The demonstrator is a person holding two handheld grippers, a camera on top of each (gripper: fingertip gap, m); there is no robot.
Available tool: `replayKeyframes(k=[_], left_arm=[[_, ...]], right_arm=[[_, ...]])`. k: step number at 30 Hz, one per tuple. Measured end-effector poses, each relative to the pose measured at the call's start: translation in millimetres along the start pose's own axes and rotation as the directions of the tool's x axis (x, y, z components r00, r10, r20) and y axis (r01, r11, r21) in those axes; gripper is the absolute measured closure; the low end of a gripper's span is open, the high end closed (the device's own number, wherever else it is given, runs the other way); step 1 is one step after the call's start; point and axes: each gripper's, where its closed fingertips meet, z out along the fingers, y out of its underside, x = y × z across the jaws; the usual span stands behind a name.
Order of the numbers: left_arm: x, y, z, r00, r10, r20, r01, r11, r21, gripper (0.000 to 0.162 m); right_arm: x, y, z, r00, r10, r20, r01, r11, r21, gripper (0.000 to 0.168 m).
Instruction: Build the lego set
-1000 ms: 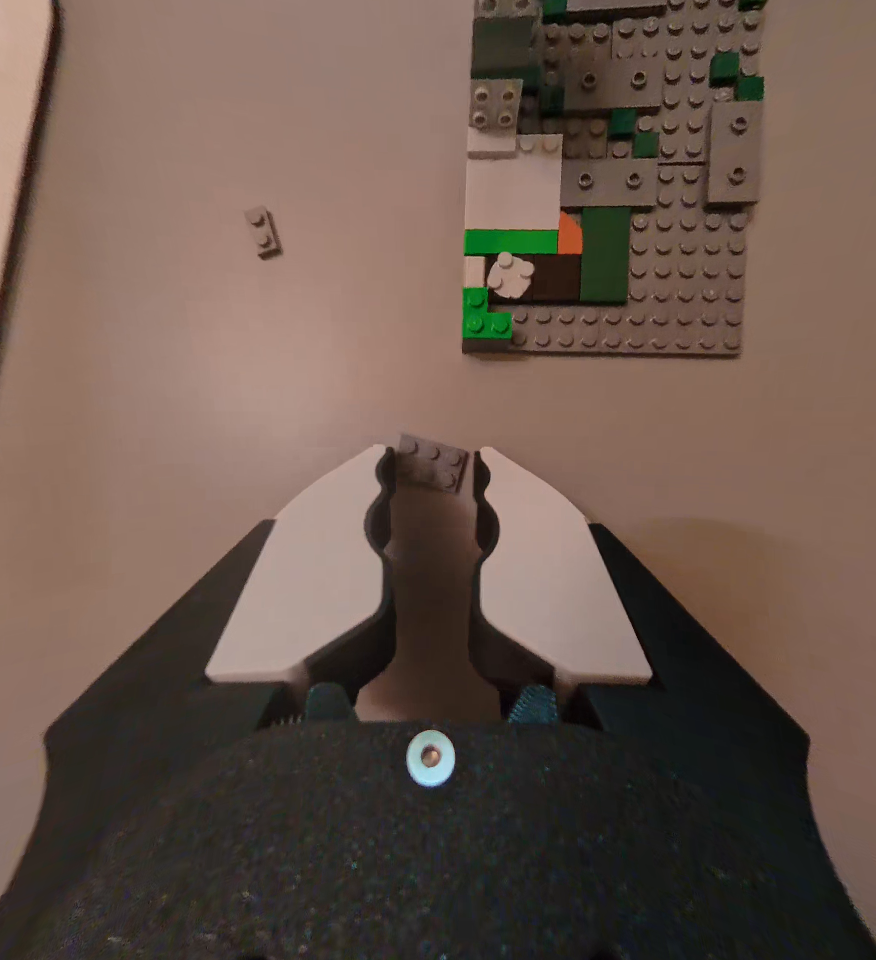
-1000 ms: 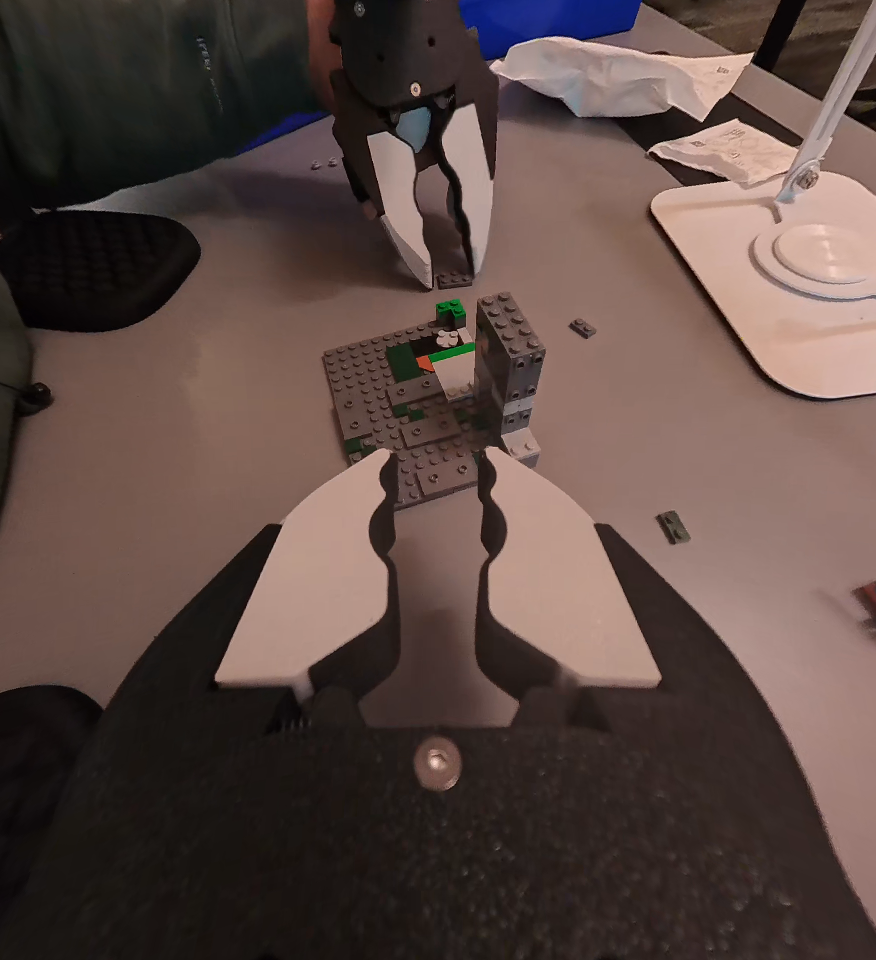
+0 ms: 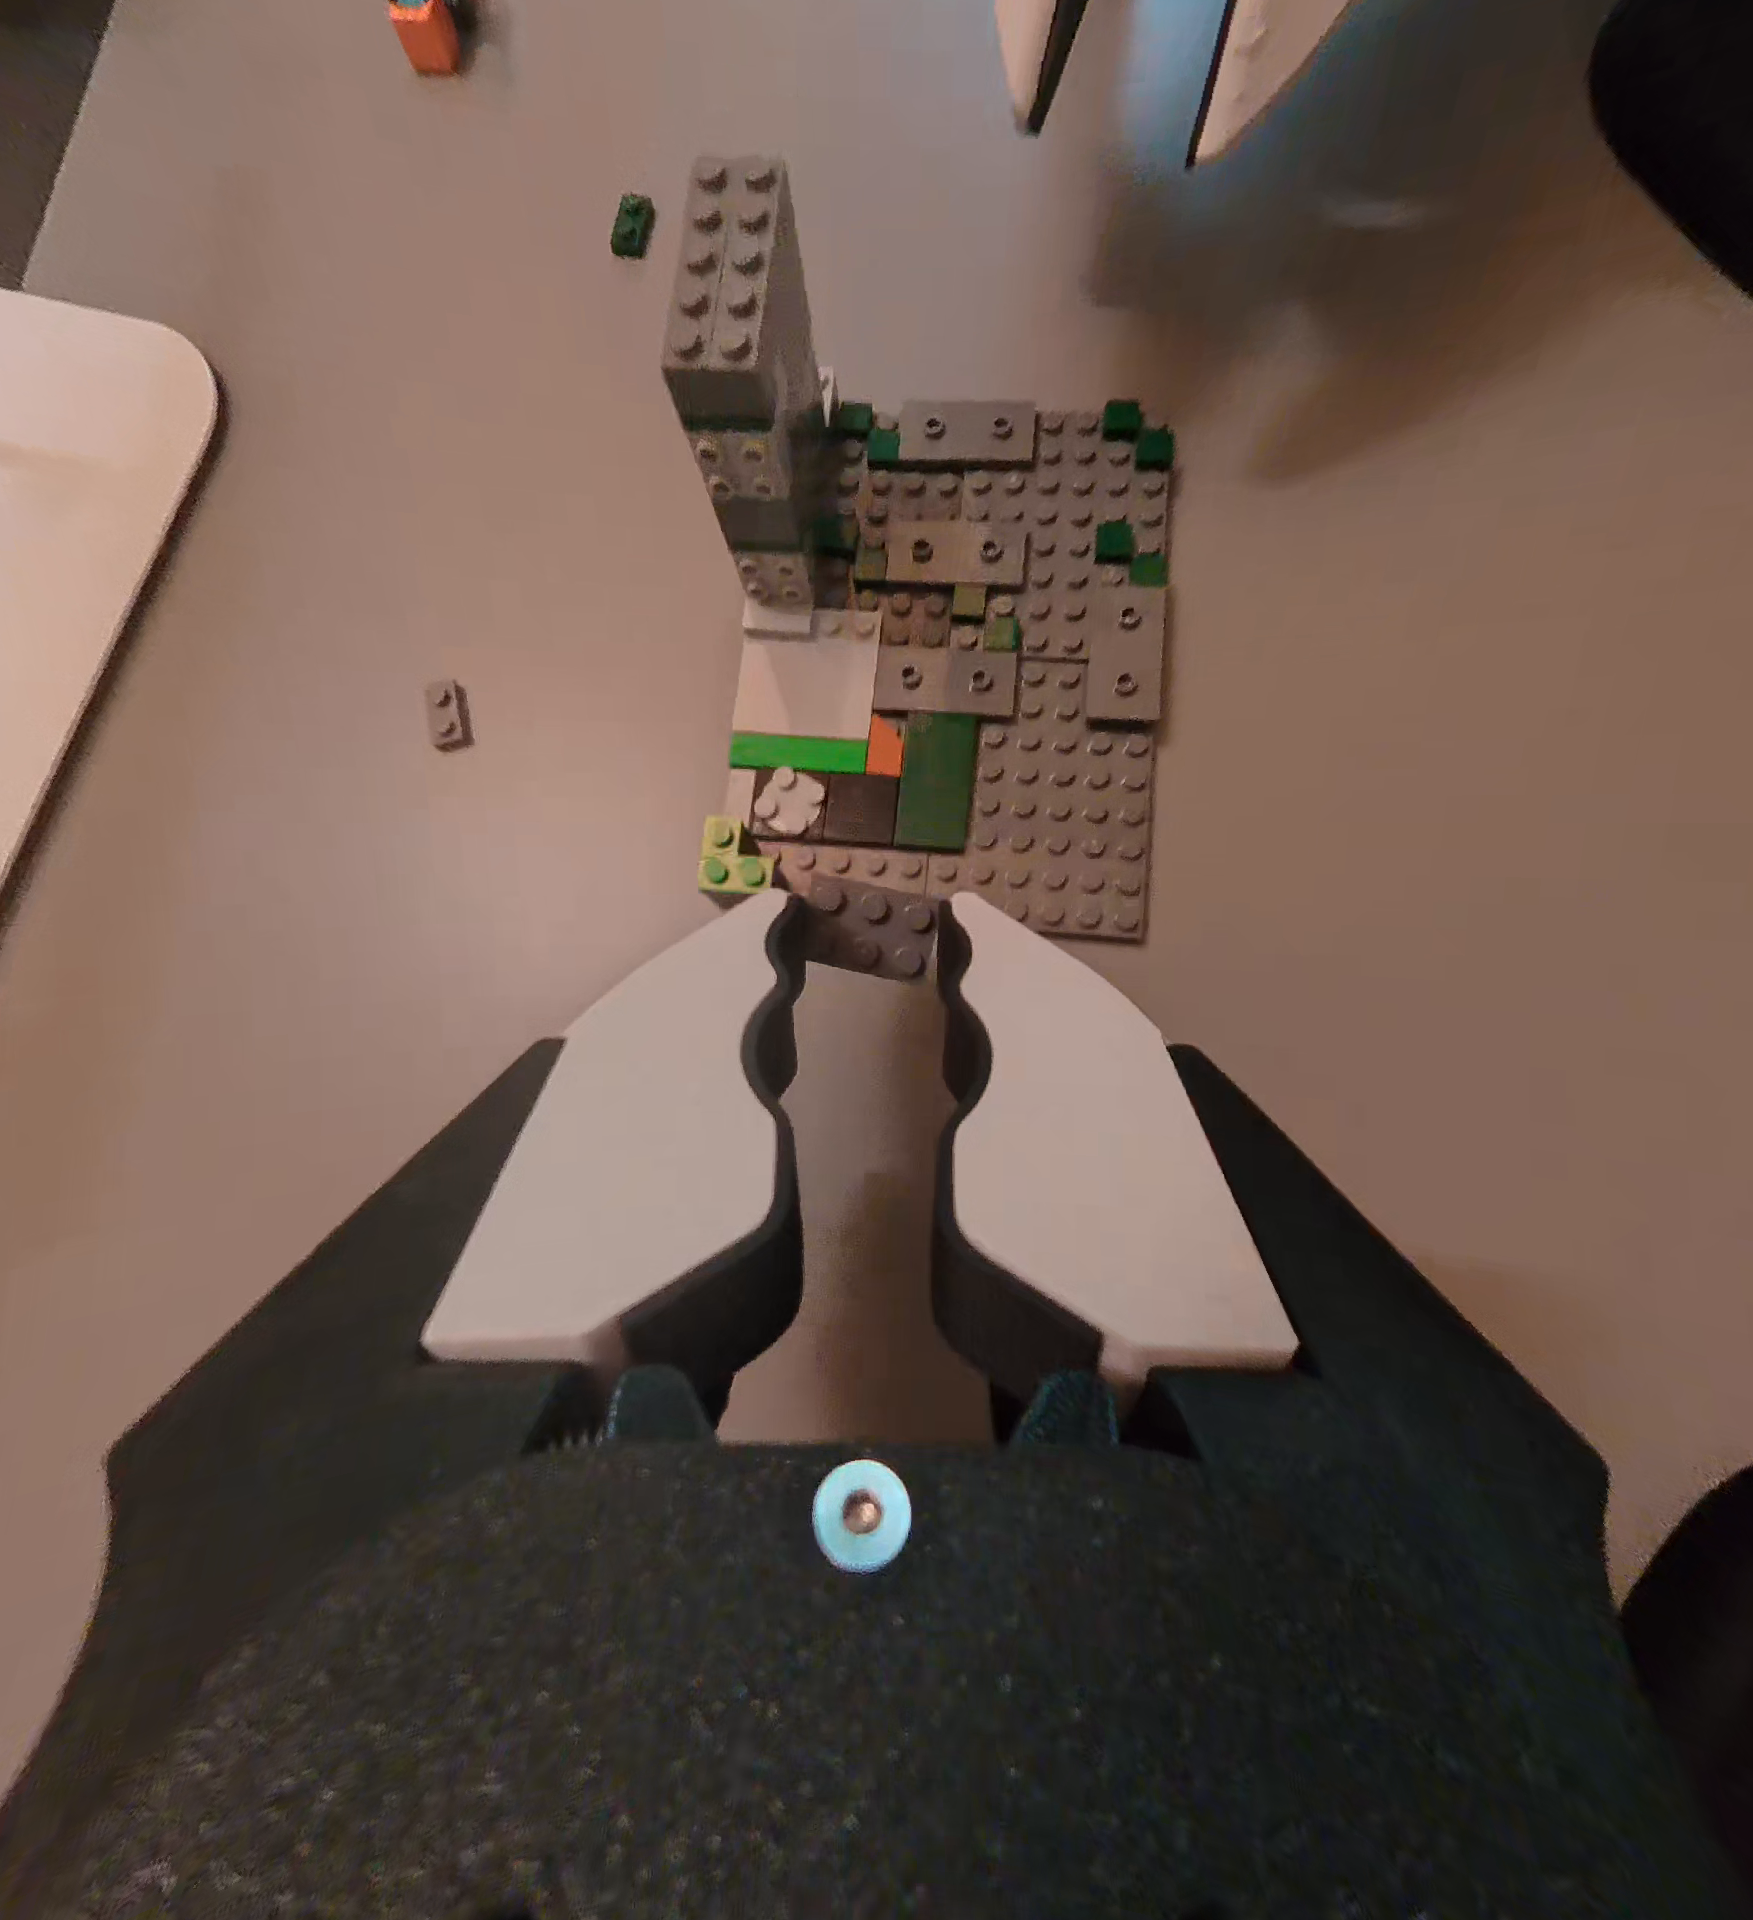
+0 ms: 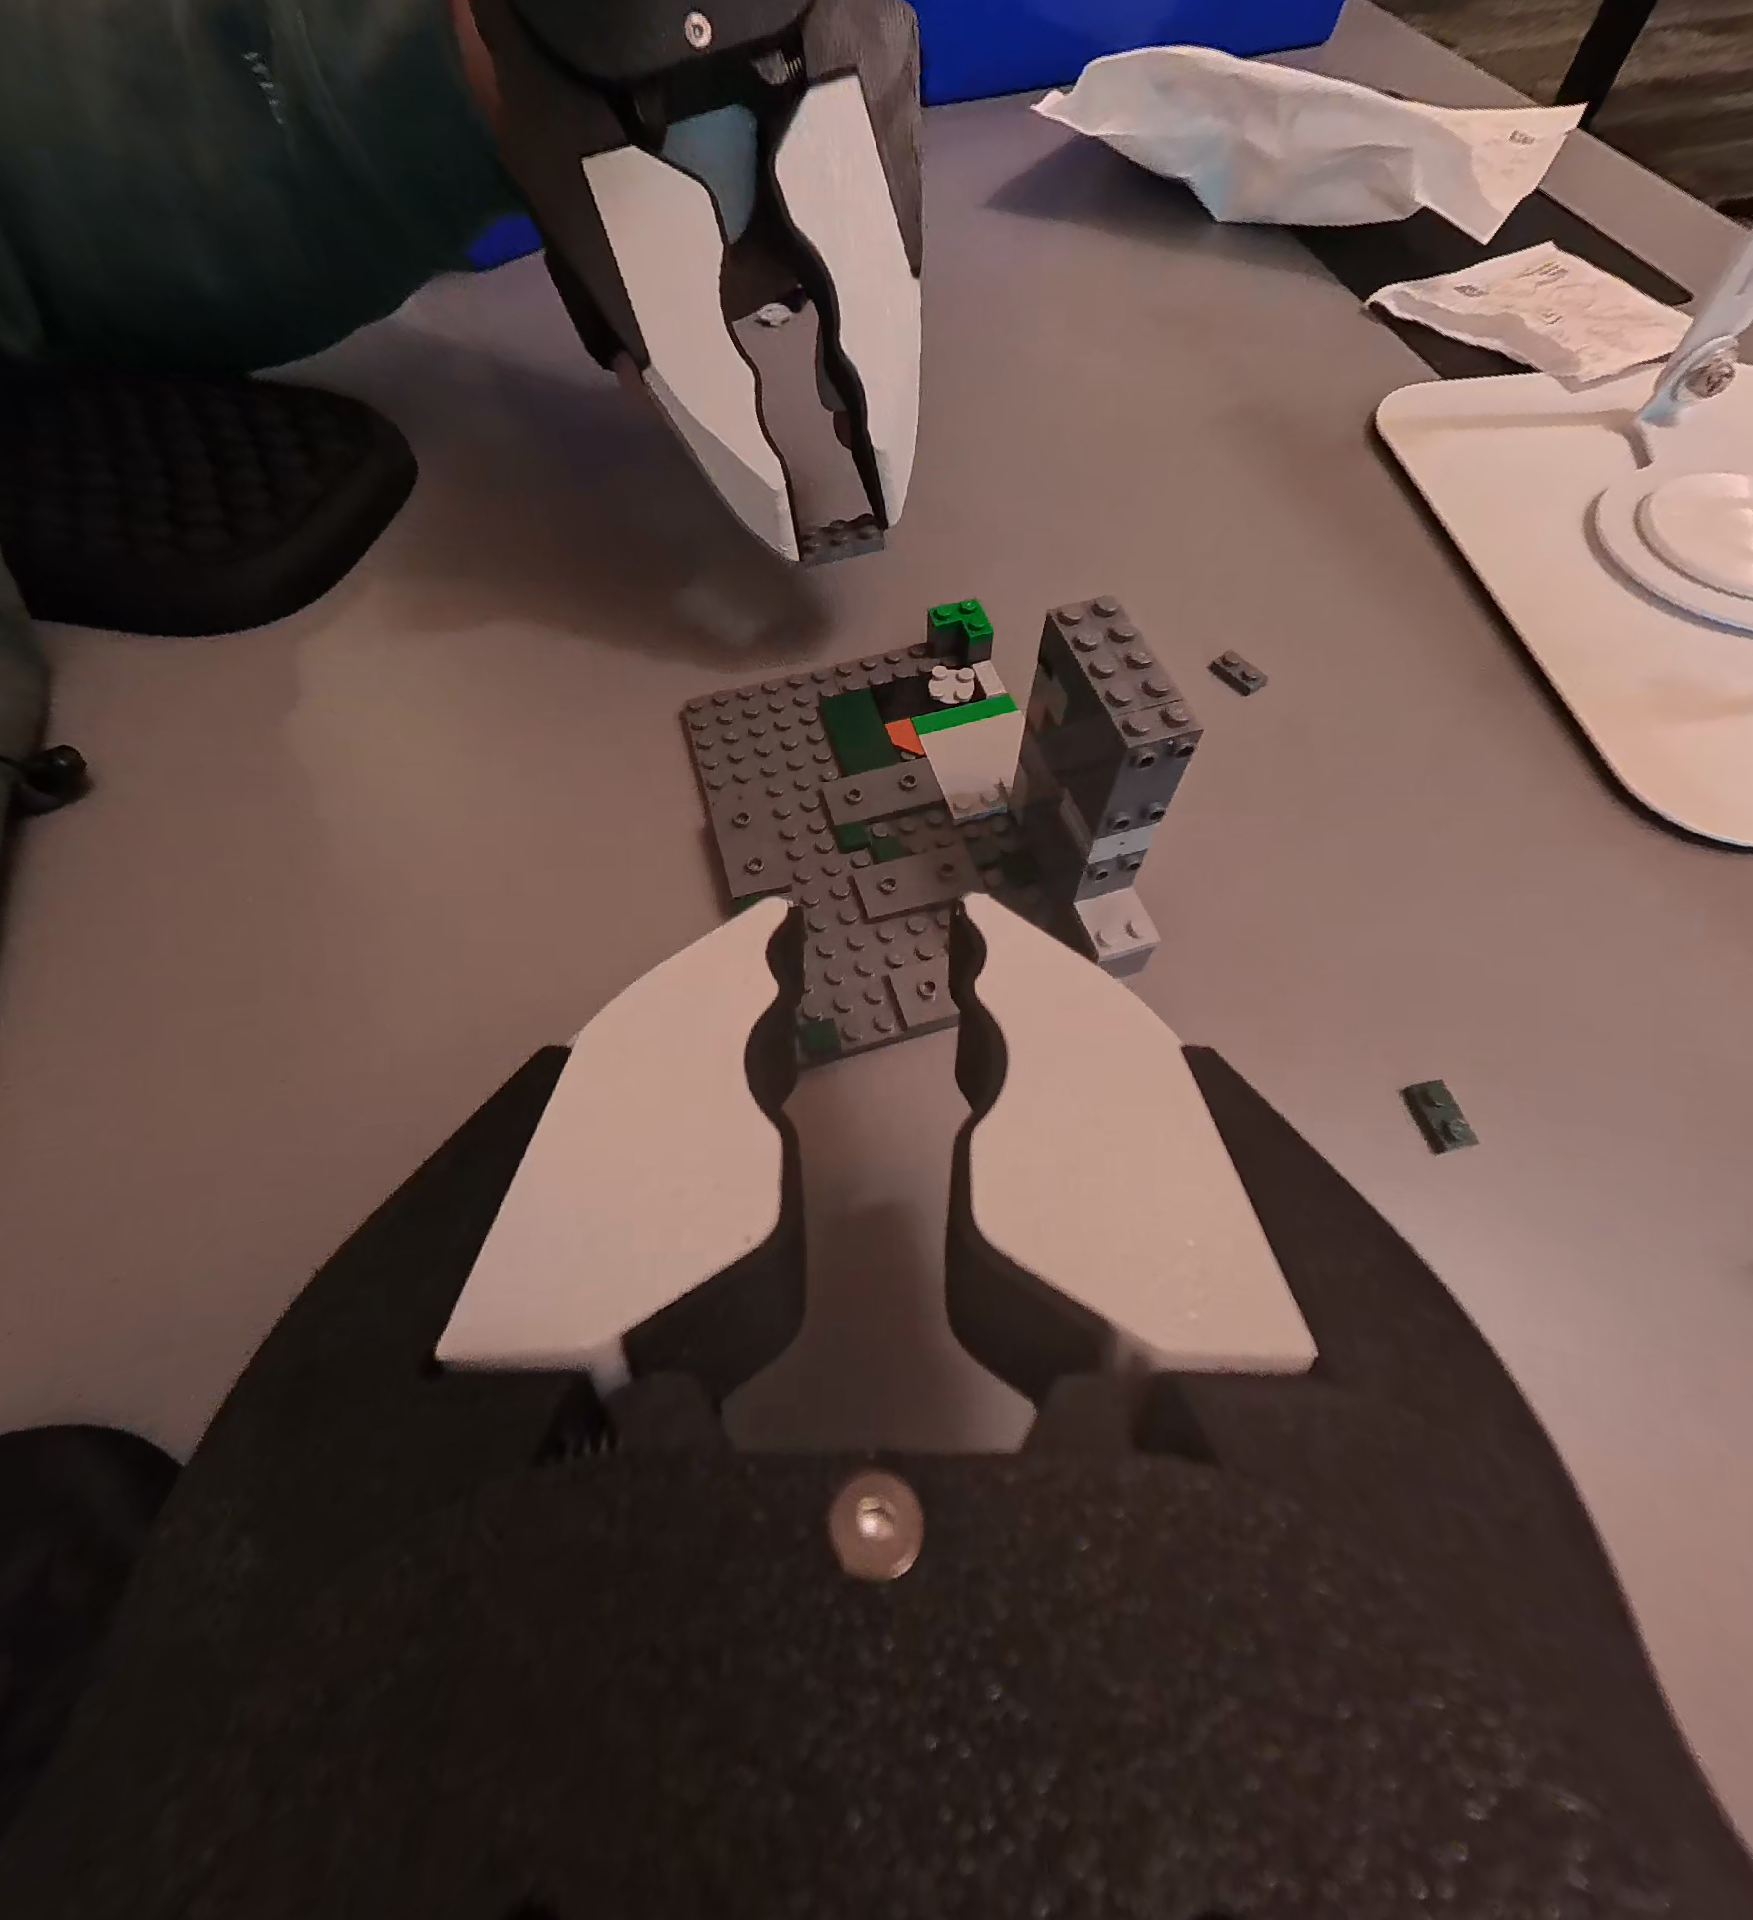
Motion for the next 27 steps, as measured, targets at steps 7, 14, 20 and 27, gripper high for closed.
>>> replayKeyframes(k=[7, 14, 20, 27], left_arm=[[9, -14, 5, 1.000, 0.006, -0.013, -0.006, 1.000, 0.029, 0.139], [26, -32, 9, 0.998, 0.018, -0.062, -0.012, 0.996, 0.091, 0.139], [54, -53, 10, 0.989, 0.114, -0.096, -0.100, 0.985, 0.144, 0.139], [83, -72, 1, 0.962, 0.235, -0.137, -0.208, 0.960, 0.187, 0.139]], right_arm=[[-3, 5, 3, 1.000, -0.003, 0.004, 0.003, 1.000, -0.009, 0.142], [-7, 1, 6, 1.000, -0.002, 0.020, 0.002, 1.000, 0.020, 0.143], [-23, -12, 14, 0.992, 0.069, 0.105, -0.073, 0.997, 0.036, 0.144], [-50, -27, 23, 0.907, 0.285, 0.309, -0.291, 0.956, -0.026, 0.146]])
